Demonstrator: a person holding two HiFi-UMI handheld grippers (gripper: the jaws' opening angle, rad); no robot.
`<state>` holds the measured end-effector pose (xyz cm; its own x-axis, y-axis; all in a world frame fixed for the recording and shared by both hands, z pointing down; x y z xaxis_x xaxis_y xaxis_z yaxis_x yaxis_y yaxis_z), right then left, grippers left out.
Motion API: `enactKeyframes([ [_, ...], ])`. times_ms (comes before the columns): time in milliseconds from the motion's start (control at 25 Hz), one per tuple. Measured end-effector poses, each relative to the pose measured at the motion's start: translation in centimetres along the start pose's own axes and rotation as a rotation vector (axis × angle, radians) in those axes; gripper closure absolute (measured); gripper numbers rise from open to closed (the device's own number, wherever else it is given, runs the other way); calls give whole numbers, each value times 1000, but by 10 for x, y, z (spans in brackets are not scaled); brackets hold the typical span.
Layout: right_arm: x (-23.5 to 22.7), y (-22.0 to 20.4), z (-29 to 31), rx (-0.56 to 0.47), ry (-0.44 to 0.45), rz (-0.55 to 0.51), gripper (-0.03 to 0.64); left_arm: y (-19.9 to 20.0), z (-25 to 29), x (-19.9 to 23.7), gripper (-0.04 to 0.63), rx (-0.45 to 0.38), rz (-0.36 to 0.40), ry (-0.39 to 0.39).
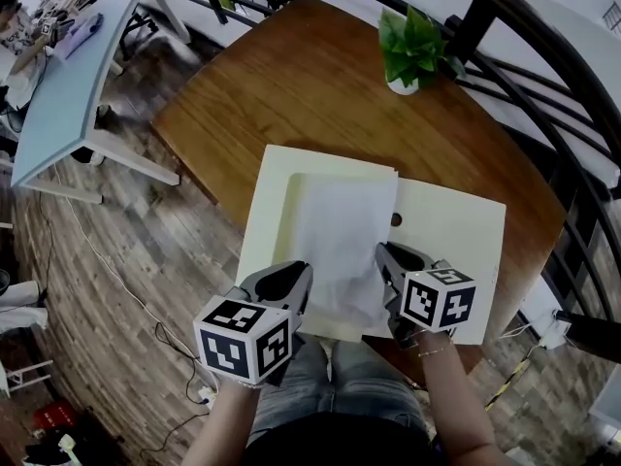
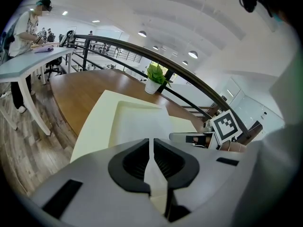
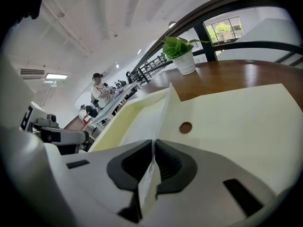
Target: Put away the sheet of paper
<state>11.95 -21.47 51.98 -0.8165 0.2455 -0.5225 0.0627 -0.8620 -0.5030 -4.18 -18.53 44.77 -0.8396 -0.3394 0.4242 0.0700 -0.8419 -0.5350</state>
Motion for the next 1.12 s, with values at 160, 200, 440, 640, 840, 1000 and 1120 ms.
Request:
enactKeyframes([
  [160,7,3,8,12,13,-20,583,0,-3,6,554,-1,-12,10],
  [200,9,3,10,18,16,-29,583,0,-4,7,554,0,-13,10],
  [440,17,4,24,52,38,-58,583,-1,-4,9,554,6,-13,17],
  [640,23,3,32,70,41,-68,583,-3,-7,10,554,8,-15,17],
  [840,28,4,39,75,50,-66,581,-3,-8,13,554,11,-17,16],
  [1000,31,4,45,84,63,-62,511,-3,-7,14,554,14,-12,13],
  [1120,36,2,48,94,74,-59,494,-3,-10,15,554,13,-10,13],
])
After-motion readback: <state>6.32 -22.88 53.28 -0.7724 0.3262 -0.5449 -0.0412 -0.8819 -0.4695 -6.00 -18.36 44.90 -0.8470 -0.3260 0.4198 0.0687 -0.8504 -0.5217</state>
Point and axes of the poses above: the fingertips, and each gripper's own axes: z forward along the fingers, x to its left, y out of its top, the point moved 3 cm from there along -z, backward along the fingers, and after that the axes turned 6 degrees about x, right-handed, at the moved point
